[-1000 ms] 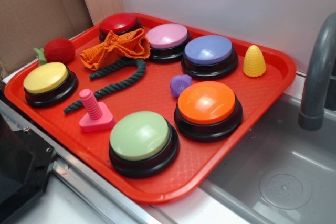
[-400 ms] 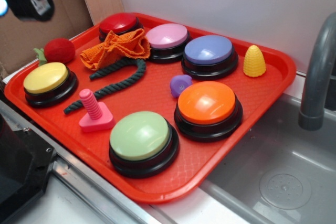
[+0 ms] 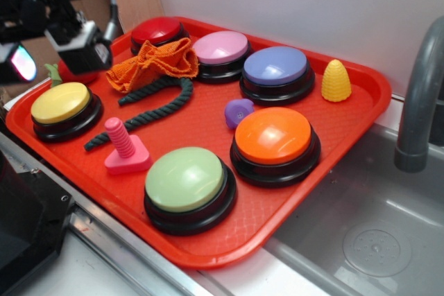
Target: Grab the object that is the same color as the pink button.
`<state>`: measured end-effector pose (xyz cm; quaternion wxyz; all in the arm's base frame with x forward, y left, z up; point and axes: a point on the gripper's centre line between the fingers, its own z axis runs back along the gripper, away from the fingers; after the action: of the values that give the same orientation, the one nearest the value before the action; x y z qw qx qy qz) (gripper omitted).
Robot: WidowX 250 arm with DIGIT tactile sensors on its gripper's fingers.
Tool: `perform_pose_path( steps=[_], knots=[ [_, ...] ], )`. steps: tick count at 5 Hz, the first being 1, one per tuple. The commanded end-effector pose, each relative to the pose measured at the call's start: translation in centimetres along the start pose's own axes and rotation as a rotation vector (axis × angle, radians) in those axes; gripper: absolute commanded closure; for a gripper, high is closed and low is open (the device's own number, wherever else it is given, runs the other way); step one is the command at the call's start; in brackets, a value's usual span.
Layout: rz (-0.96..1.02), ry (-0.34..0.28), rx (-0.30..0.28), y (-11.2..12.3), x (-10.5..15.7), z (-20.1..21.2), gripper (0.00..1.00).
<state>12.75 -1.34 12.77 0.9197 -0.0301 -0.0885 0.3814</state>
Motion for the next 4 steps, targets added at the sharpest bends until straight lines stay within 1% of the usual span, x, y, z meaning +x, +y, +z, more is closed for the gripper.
perform_pose_path(
  steps=[1, 2, 3, 4],
  knots=[
    [0.169, -0.11, 0.073, -0.8, 1.0, -5.0, 0.0],
    [0.188, -0.044, 0.117, -1.2, 1.3, -7.4, 0.0],
    [0.204, -0.039, 0.097, -1.5, 1.7, -8.4, 0.0],
    [0.21, -0.048, 0.103, -1.5, 2.0, -9.0, 0.0]
  ],
)
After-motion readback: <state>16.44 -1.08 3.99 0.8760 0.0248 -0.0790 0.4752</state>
